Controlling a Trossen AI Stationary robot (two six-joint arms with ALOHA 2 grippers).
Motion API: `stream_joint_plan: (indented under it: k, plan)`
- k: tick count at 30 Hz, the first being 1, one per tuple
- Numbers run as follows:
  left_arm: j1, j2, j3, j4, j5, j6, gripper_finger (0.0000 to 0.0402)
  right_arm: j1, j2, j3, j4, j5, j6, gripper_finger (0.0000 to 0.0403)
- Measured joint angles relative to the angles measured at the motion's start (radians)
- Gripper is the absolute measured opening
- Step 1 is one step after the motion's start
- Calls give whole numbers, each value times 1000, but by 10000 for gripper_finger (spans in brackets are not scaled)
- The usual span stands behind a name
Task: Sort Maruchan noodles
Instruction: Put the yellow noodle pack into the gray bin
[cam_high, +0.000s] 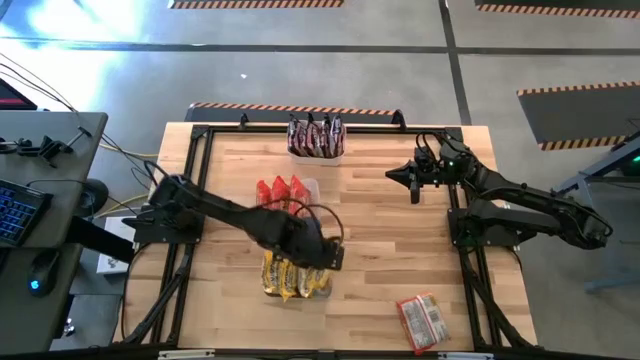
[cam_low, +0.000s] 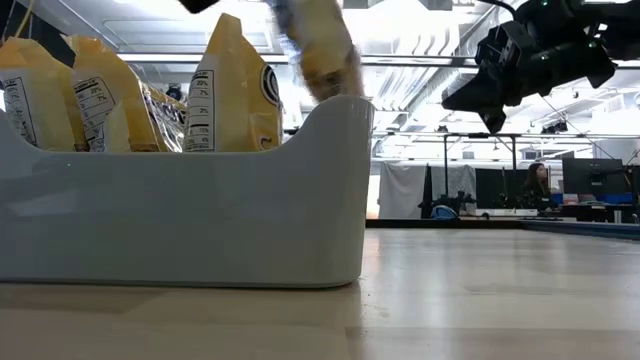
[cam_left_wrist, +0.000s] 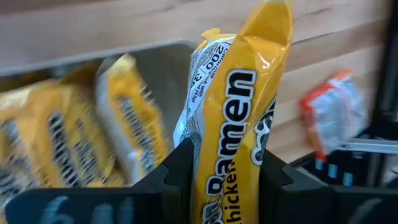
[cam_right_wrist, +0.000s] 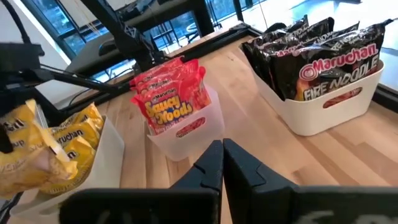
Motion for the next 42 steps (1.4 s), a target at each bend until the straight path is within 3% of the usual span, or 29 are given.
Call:
stream_joint_plan:
  k: [13,42]
  plan:
    - [-15,23,4,-107,15,-150,80,0,0,0,-16,-2,-24,0]
    - [-36,99,3,-68,-3,-202,80,0,0,0,-18,2,-50,0]
